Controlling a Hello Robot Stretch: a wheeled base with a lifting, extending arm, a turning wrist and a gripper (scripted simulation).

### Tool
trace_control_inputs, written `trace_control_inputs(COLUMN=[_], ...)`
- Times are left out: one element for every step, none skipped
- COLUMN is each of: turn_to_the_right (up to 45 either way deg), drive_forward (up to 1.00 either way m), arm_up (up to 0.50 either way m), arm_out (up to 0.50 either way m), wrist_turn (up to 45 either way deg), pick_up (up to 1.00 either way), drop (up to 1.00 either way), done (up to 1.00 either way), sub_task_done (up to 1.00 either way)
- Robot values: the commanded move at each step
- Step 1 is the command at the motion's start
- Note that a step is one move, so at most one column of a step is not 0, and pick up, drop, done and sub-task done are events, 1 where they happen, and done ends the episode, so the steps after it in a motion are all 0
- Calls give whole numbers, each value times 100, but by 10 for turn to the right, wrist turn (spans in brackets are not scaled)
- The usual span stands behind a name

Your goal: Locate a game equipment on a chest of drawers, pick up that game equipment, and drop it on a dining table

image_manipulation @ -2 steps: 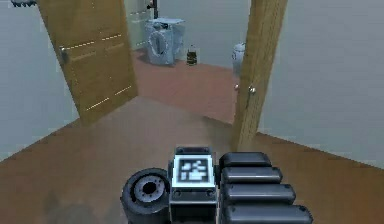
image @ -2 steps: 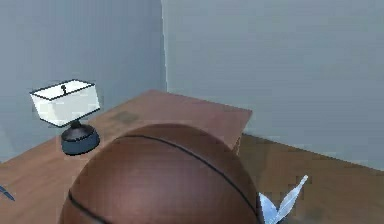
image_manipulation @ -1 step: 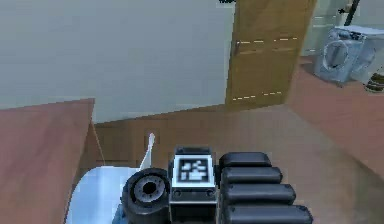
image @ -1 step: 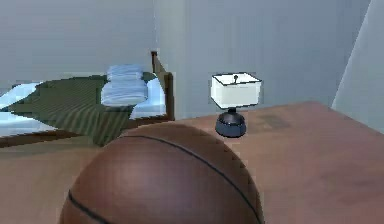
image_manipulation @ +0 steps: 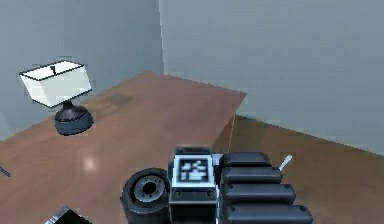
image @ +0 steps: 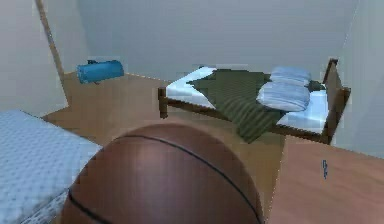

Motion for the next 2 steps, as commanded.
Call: trace_control_inputs(turn_to_the_right=[-330, 0], drive_forward=[0, 0], arm_up=[0, 0], arm_out=[0, 48], wrist_turn=[0, 0], pick_up=[0, 0], drop=[0, 0], done=[0, 0], sub_task_done=[0, 0])
